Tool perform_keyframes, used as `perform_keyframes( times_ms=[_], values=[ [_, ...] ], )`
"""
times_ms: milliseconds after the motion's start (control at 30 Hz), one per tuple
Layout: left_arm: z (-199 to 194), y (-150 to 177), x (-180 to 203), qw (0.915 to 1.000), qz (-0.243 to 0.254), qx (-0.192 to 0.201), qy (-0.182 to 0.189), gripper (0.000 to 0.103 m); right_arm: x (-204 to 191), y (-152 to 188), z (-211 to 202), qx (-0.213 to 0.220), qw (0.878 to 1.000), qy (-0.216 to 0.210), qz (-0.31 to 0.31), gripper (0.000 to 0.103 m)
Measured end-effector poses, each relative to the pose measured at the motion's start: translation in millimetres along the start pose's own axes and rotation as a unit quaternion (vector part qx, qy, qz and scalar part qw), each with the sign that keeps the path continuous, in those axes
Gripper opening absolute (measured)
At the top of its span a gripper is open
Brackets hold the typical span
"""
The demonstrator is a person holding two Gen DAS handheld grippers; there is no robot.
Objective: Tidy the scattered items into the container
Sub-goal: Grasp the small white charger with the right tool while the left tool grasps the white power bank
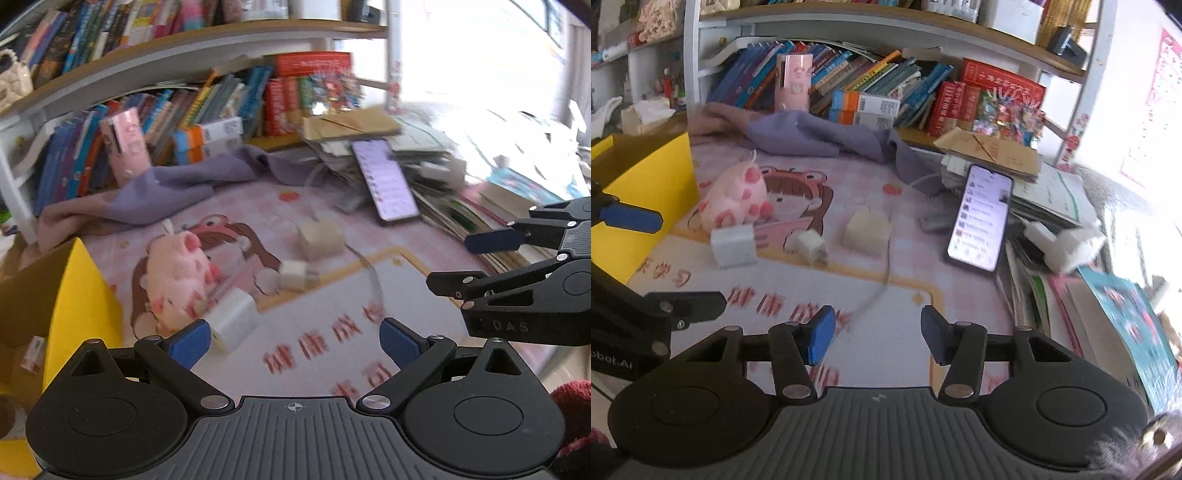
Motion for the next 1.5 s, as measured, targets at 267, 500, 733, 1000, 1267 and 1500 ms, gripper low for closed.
perform_keyframes(
  times_ms=[267,500,733,1000,1267,1500],
  values=[
    [23,-15,-14,0.9975,-0.034,-0.024,-0.057,0.099,16,-31,44,0.0,0.998,-0.067,-0.007,0.049],
    [47,-12,-19,0.9943,-0.055,-0.056,-0.073,0.084,8,-44,90,-0.039,0.991,-0.126,-0.011,0.037],
    [73,-11,-38,0.9892,-0.086,-0.073,-0.094,0.081,-10,-54,128,-0.064,0.984,-0.165,-0.026,0.037],
    [102,-8,-47,0.9859,-0.095,-0.101,-0.094,0.077,-24,-62,167,-0.08,0.978,-0.184,-0.061,0.038],
    [116,-5,-50,0.9828,-0.109,-0.12,-0.088,0.061,-32,-64,186,-0.088,0.974,-0.198,-0.071,0.031],
    [101,-6,-37,0.98,-0.142,-0.138,-0.022,0.056,-19,-56,174,-0.101,0.973,-0.194,-0.077,0.024]
  ],
)
Point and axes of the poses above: each gripper's, at about its wrist camera, not at the fingertips, and z roughly the way its jaws point, x to its right, y to its underside, the point moved 3 cm from there along z, roughly the way its jaws point
